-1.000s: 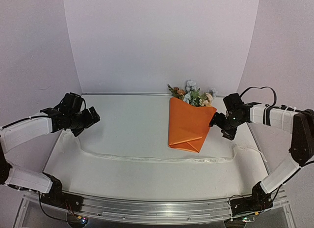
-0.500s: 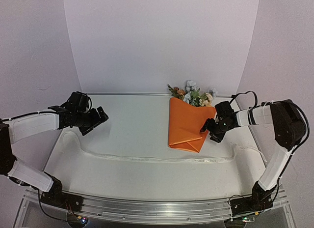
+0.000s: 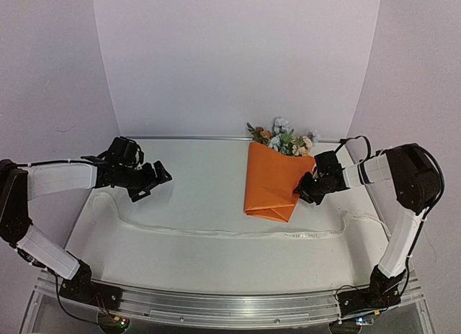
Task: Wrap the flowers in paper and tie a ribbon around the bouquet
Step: Pick up the folded bouquet from the center of the board.
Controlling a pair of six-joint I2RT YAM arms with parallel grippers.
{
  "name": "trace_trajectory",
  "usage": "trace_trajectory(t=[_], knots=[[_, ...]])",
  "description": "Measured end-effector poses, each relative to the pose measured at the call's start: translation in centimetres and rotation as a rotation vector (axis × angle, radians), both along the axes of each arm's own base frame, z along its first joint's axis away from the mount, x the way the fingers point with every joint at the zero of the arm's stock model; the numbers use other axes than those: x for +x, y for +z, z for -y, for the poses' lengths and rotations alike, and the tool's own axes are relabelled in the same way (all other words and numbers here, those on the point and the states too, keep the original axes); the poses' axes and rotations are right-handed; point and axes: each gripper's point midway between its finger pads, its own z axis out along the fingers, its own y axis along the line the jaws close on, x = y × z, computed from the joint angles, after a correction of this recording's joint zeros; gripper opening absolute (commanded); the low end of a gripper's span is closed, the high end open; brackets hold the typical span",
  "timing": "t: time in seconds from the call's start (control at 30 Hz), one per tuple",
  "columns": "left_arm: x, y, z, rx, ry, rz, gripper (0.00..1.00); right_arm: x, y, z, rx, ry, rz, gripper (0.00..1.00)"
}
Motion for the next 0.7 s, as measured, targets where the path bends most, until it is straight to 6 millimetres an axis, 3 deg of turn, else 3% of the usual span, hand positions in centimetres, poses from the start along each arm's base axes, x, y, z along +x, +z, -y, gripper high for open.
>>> trace_trajectory(t=[0.3, 0.7], knots=[[-0.4, -1.7, 2.2, -0.069, -0.085, -0.063, 1.00, 0.0, 0.3, -1.0, 0.084, -0.012, -0.019, 0.01], [-0.8, -1.7, 2.8, -0.101, -0.116, -0.068, 1.00, -1.4, 0.5, -2.9, 0.193, -0.023, -0.116, 0.00]])
